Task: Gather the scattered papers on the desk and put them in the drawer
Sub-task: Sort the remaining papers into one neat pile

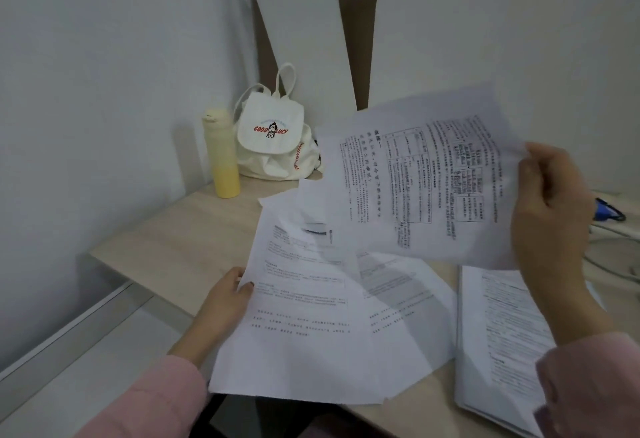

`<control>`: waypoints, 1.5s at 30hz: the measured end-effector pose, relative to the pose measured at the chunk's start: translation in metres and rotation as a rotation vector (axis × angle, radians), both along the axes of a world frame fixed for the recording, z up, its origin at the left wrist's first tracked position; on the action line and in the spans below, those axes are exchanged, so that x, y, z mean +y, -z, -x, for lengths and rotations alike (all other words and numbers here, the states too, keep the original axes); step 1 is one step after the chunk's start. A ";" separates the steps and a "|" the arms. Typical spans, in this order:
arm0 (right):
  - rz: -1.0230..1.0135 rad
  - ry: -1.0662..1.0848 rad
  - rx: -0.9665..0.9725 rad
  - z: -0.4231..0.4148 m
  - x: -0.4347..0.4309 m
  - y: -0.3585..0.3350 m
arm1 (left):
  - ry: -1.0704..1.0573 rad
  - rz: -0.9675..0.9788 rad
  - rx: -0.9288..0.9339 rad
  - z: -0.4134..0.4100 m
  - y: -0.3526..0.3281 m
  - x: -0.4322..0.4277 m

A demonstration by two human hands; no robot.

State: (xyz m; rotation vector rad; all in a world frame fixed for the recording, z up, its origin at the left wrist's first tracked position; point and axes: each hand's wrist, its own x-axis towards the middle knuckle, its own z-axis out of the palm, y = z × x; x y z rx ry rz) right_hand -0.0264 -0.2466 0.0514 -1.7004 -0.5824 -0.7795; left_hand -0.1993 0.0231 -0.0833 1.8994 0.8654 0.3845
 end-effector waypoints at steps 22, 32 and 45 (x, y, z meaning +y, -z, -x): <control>0.958 -0.306 0.415 -0.036 0.118 0.083 | 0.174 0.318 -0.050 0.000 0.003 0.017; 0.850 -0.355 0.351 -0.043 0.172 0.113 | 0.181 0.252 -0.035 -0.001 0.012 0.034; 1.034 -0.367 0.522 -0.064 0.212 0.148 | -0.415 -0.098 0.053 0.003 0.036 0.080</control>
